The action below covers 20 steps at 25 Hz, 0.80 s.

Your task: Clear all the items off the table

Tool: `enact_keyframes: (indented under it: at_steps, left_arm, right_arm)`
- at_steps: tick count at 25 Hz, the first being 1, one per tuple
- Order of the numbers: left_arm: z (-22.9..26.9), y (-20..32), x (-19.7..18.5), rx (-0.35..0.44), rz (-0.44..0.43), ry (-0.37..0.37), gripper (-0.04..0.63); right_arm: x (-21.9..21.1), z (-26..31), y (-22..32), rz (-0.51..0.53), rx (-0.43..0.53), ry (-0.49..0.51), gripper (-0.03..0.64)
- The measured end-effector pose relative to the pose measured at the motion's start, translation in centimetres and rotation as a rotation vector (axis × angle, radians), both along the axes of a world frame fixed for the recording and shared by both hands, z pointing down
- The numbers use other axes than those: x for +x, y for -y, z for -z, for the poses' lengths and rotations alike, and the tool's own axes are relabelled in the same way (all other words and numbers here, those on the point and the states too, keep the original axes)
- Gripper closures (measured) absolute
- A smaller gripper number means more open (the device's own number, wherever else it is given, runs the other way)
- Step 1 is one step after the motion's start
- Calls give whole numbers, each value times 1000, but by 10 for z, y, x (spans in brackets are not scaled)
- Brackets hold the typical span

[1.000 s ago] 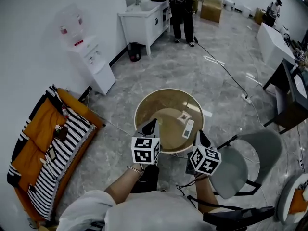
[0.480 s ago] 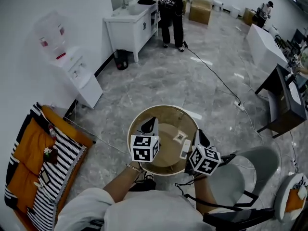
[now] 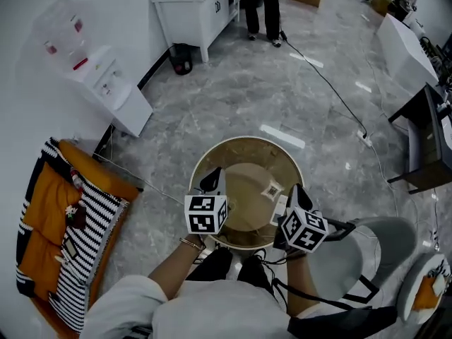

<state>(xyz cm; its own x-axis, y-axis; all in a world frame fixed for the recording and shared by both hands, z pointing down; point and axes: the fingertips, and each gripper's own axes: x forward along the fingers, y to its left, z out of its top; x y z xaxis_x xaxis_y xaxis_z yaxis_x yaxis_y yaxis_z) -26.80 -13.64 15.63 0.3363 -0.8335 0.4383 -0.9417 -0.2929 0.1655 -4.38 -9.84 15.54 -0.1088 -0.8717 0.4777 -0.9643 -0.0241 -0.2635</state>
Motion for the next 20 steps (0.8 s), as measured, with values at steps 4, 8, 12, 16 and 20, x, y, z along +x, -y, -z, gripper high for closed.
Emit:
enact_keyframes:
  at_steps: [4,8,12,16,20]
  left_arm:
    - [-14,-7,3,-42,33,-2,594]
    - [-30,-9,3,-59,53,9,594]
    - [-61,-9,-5,-77,66,41,594]
    - [-107,-13,-16,-136,93,46,594]
    - [-160,-37,-30,-235,123,55,594]
  right_arm:
    - [3,-3,10,40,-9,-11,594]
    - [2,-21,10,74,-49,7,594]
    - [-8,-55,12,130,-86,0,594]
    - [-21,-99,23,158,-125,13,594]
    - [-39,-146,13,186,-194,35,594]
